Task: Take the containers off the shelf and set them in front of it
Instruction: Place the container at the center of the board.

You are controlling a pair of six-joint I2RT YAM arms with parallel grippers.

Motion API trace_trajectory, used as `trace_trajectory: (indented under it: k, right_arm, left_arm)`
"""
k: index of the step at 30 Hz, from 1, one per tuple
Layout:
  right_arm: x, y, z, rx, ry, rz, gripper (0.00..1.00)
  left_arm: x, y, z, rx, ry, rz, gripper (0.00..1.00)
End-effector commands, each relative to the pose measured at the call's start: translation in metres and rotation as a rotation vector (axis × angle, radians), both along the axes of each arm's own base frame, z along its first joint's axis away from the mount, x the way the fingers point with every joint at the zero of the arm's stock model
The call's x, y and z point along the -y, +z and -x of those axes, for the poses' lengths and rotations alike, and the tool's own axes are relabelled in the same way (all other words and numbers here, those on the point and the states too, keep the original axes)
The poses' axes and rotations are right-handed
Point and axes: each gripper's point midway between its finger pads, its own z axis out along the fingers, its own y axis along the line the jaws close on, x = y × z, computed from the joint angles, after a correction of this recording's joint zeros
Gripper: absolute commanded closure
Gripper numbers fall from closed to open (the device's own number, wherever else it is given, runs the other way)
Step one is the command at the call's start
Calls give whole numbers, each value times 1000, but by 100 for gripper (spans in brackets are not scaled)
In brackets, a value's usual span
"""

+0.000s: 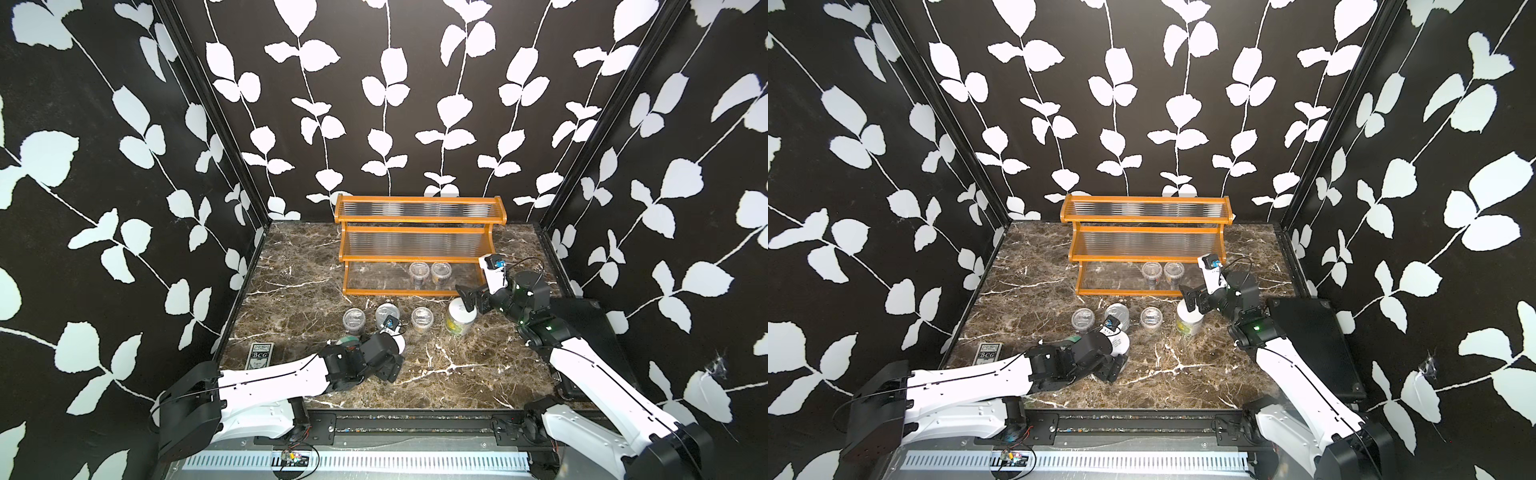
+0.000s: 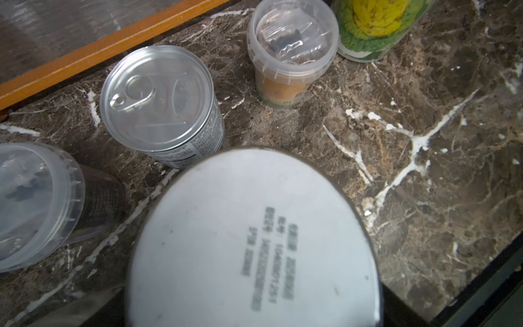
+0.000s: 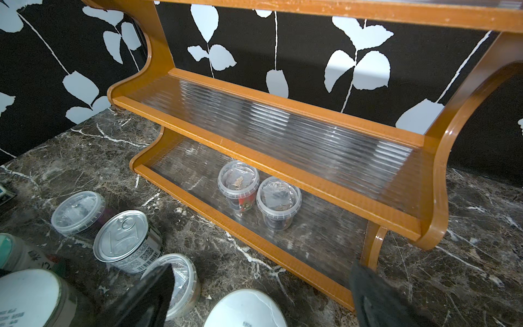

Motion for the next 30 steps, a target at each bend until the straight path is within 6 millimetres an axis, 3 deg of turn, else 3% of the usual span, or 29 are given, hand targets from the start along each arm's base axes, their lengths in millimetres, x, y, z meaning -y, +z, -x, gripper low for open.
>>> trace_trajectory:
  k: [1,17,30]
  right_arm:
    - [2,3,2,28,1,-5,0]
    - [-1,5,-1,32,8,-11,0]
    - [-2,7,2,32,20,-20,0]
  left_arm:
    - [4,14,-5,27,7,11,9]
    - [-1,25,-10,66,5,-25,3]
    - [1,51,-14,112,-22,-36,1]
